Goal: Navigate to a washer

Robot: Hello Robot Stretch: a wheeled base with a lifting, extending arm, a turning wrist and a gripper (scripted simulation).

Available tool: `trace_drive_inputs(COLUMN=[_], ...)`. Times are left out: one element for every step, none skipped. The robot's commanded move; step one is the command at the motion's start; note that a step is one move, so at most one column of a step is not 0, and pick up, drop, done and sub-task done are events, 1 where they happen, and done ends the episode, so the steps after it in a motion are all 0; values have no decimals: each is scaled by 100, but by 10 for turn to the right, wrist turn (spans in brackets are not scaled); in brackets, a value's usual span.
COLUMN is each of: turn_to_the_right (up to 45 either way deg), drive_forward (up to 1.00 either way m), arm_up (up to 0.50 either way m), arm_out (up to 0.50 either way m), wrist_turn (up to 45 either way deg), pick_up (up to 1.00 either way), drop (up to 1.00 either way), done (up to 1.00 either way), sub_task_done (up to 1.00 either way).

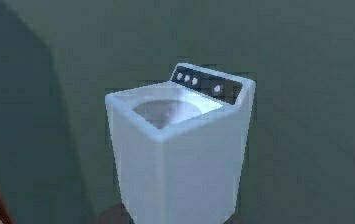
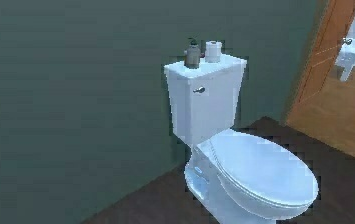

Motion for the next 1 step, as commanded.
trace_drive_inputs(turn_to_the_right=[0], drive_forward=[0], arm_up=[0], arm_out=[0], wrist_turn=[0], pick_up=[0], drop=[0], done=[100], sub_task_done=[0])
